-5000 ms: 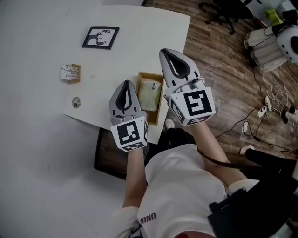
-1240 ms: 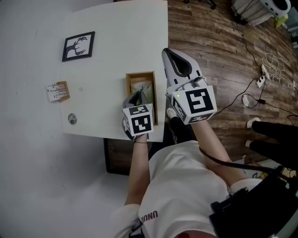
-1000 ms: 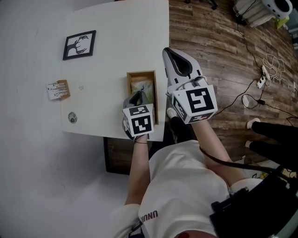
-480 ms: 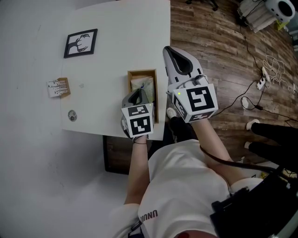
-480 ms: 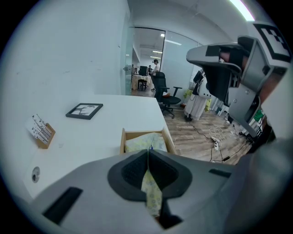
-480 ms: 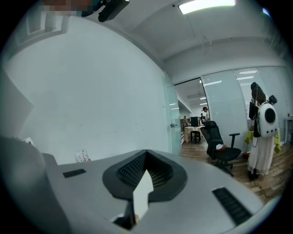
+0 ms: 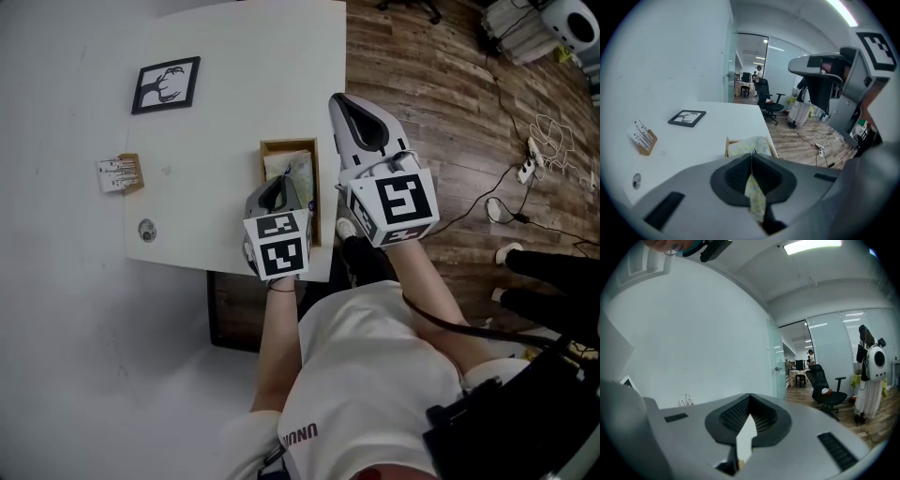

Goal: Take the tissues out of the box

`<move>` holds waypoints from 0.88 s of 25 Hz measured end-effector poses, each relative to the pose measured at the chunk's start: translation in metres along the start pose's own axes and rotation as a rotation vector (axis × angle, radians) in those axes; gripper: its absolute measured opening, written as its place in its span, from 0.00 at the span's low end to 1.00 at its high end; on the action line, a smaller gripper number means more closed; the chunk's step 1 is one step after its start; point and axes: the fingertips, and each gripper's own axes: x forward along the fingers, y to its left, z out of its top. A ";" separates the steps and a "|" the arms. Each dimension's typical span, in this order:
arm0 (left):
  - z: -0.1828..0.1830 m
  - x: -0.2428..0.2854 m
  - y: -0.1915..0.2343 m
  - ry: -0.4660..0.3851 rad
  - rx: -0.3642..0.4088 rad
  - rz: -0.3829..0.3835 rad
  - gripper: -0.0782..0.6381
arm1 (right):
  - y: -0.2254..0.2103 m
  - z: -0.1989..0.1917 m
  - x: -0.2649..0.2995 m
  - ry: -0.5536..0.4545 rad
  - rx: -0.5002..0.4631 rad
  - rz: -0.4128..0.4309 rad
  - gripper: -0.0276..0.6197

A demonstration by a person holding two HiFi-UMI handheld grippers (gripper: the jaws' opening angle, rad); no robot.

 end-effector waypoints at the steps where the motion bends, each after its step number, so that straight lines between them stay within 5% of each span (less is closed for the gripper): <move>1: 0.001 -0.001 0.000 -0.007 0.001 -0.001 0.13 | 0.001 0.000 0.000 0.000 -0.001 0.001 0.07; 22: 0.021 -0.018 0.004 -0.092 -0.010 0.003 0.13 | 0.009 0.007 -0.001 -0.013 -0.013 0.014 0.07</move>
